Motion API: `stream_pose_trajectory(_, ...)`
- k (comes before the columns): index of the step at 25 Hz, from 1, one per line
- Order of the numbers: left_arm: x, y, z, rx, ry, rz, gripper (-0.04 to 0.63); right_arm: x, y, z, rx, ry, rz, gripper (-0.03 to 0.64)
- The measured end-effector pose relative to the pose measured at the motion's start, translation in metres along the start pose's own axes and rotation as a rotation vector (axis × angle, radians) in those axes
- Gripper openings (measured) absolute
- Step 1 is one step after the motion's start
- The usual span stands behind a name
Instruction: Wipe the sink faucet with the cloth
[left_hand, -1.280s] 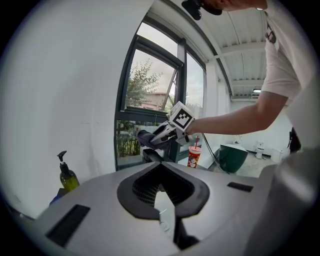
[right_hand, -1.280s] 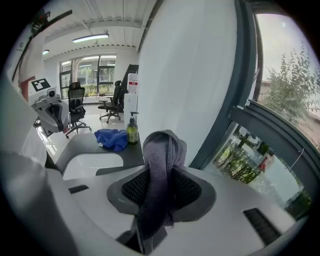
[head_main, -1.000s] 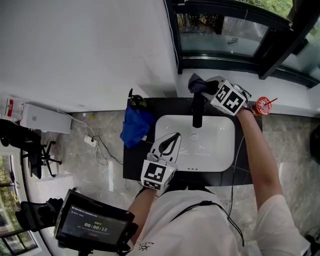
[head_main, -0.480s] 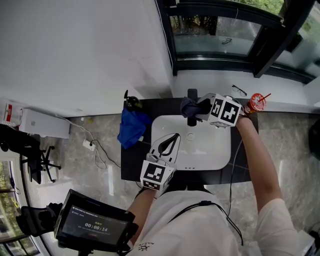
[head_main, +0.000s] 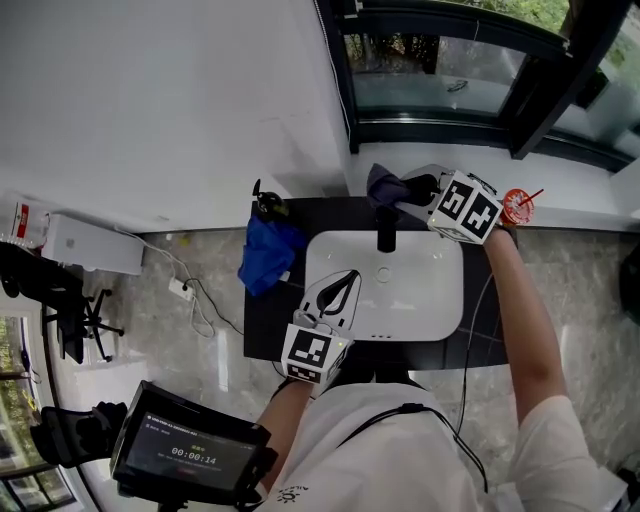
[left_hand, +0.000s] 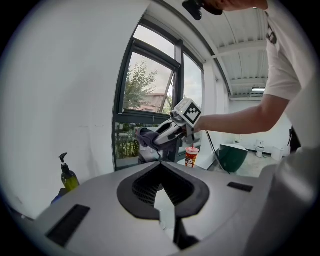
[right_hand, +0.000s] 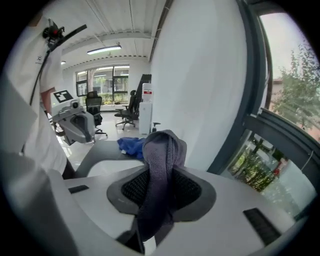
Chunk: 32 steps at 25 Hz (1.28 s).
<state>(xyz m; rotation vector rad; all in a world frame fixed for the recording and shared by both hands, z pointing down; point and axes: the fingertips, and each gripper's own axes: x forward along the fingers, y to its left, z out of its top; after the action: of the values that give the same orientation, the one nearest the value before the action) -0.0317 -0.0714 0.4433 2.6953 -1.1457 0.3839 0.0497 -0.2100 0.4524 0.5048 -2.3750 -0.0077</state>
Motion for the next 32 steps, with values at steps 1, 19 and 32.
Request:
stream_pose_trajectory(1, -0.001, 0.001, 0.000, -0.001, 0.000, 0.006, -0.006, 0.002, -0.013, 0.001, 0.006, -0.003, -0.044, 0.121)
stream_pose_trajectory(19, -0.013, 0.010, -0.006, -0.012, 0.012, 0.045, -0.006, 0.038, -0.018, -0.031, -0.001, 0.145, -0.030, 0.121)
stream_pose_trajectory(32, -0.005, -0.005, 0.001, 0.001, -0.001, -0.005, -0.006, 0.011, 0.075, -0.032, -0.024, 0.116, 0.271, 0.121)
